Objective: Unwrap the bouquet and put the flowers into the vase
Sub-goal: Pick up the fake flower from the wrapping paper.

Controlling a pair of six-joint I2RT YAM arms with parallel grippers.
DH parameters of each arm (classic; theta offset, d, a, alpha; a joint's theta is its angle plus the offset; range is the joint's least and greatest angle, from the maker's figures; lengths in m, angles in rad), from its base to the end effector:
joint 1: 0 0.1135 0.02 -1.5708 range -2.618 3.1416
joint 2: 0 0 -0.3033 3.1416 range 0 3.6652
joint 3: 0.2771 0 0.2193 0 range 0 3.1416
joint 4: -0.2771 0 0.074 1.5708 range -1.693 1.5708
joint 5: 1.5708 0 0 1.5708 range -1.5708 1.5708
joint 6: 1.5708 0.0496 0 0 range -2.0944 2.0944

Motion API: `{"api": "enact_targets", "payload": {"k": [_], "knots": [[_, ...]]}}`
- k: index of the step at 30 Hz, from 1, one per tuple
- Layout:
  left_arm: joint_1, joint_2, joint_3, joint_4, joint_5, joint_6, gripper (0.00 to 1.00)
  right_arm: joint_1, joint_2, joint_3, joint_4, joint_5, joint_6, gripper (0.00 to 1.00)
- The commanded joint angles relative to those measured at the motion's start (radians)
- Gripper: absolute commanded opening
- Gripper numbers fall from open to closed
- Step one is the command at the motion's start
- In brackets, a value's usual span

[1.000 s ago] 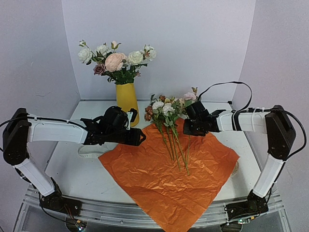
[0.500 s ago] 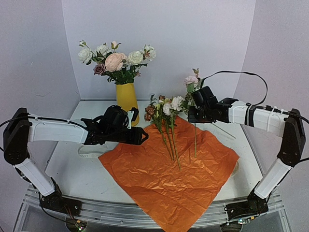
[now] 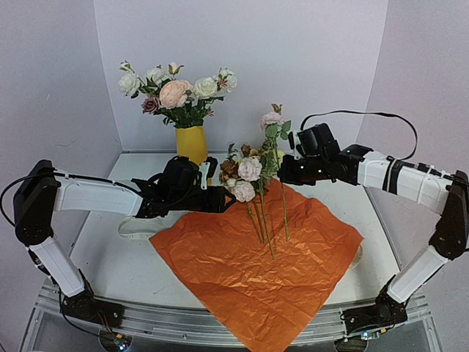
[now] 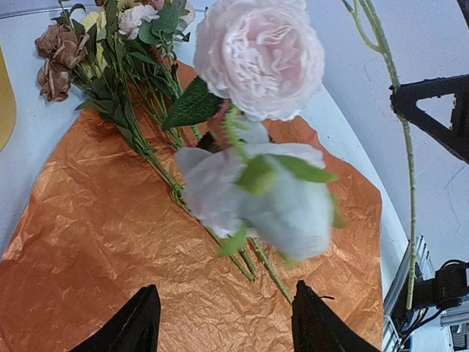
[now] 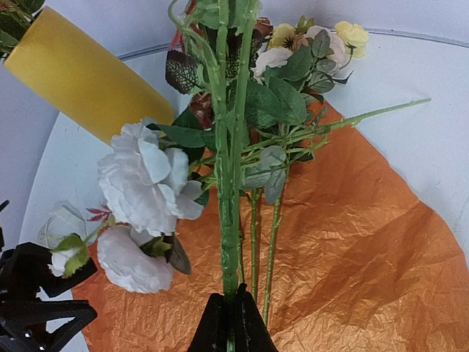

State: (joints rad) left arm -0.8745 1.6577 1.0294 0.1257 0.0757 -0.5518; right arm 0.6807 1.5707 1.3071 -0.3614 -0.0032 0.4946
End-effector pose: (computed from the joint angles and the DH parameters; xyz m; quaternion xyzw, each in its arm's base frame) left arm 0.2283 -0.2789 0.2807 0.1572 0.8458 -0.3574 0.3634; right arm 0.2637 0.2138 0.3474 -0.0834 0.8863 0.2537 0.3783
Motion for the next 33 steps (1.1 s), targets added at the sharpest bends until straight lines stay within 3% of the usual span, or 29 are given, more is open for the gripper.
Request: {"api": "enact_targets", "payload": {"k": [1,16,33], "knots": [[0.001,0.013,0.070,0.042,-0.024,0.005,0.63,0.007,-0.057,0.045,0.043,-0.027,0.008,0.00],[0.060,0.092,0.196,0.040,-0.042,0.035,0.63,0.014,-0.100,0.103,-0.033,-0.013,-0.013,0.00],[0.200,0.274,0.392,0.035,0.084,-0.011,0.63,0.043,-0.117,0.188,-0.142,-0.008,-0.015,0.00]]}}
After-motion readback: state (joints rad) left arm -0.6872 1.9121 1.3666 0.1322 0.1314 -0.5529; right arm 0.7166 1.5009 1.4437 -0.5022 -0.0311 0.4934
